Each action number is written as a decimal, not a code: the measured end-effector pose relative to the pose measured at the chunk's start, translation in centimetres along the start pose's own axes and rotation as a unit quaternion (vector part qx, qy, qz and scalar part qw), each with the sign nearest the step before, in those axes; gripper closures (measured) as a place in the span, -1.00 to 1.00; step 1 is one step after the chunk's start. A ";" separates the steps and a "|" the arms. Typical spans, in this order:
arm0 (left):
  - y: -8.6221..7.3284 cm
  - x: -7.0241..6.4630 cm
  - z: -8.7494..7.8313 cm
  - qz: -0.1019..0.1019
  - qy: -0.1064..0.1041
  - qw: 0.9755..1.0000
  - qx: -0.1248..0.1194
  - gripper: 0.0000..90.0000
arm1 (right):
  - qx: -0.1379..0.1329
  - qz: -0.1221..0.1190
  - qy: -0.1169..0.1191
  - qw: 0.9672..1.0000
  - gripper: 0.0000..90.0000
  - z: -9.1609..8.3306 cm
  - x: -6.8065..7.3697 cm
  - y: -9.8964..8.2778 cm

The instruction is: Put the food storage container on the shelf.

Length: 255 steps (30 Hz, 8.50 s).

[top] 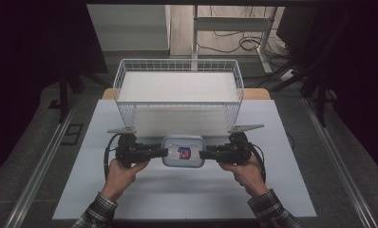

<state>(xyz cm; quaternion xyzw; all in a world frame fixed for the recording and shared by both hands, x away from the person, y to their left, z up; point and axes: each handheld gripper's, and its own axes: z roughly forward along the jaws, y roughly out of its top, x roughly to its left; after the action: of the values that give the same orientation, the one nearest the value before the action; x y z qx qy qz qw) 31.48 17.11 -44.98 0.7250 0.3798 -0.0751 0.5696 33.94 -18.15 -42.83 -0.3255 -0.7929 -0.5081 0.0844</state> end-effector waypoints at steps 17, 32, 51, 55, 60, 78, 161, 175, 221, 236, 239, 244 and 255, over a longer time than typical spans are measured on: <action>8.4 -0.1 -2.4 0.013 0.012 1.000 -0.022 0.27 | -0.026 -0.016 -0.003 1.000 0.31 -1.0 0.5 8.4; 13.6 2.0 -2.5 0.004 0.015 0.999 -0.044 0.27 | -0.044 -0.011 -0.015 0.999 0.30 -0.8 -1.0 14.1; 16.3 5.2 -0.6 -0.024 0.021 0.999 -0.043 0.25 | -0.062 0.038 -0.022 0.997 0.28 0.1 -5.0 16.9; 16.5 5.3 -0.5 -0.016 0.025 0.999 -0.044 0.24 | -0.067 0.053 -0.018 0.996 0.27 0.4 -5.6 16.8; 16.7 5.1 -0.4 -0.001 0.055 0.998 -0.034 0.20 | -0.073 0.059 -0.026 0.995 0.25 0.5 -5.6 16.8; 16.8 4.4 0.3 0.018 0.099 0.995 -0.028 0.10 | -0.051 0.023 -0.125 0.991 0.12 1.1 -4.5 17.5; 6.7 -2.6 1.6 0.186 0.177 0.966 0.010 -0.99 | -0.034 -0.157 -0.174 0.971 -0.92 0.9 1.6 9.0; 3.5 -3.3 0.7 0.193 0.171 0.966 0.006 -0.96 | -0.030 -0.174 -0.176 0.968 -0.92 0.5 2.2 6.0; -7.6 -1.7 0.8 0.146 0.189 0.971 0.014 -1.00 | -0.013 -0.168 -0.192 0.967 -1.00 2.1 1.5 -4.3; -9.5 -2.3 -1.8 0.145 0.218 0.965 0.016 -1.00 | -0.026 -0.171 -0.200 0.964 -1.00 -0.1 2.5 -6.2; -9.8 -2.3 -2.4 0.143 0.226 0.963 0.013 -1.00 | -0.024 -0.165 -0.205 0.964 -1.00 -0.7 2.3 -6.8; -10.6 -2.2 -3.3 0.139 0.238 0.961 0.017 -1.00 | -0.025 -0.158 -0.213 0.964 -1.00 -1.6 2.0 -7.5; -11.8 -1.8 -5.8 0.123 0.257 0.958 0.023 -1.00 | -0.030 -0.144 -0.244 0.959 -1.00 -3.9 1.4 -9.4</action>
<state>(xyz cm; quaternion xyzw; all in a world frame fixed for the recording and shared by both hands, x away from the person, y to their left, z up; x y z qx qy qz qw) 20.84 22.12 -51.17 0.7739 0.4193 0.1754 0.4410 26.47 -23.42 -47.39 -0.3244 -0.8122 -0.4439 -0.1953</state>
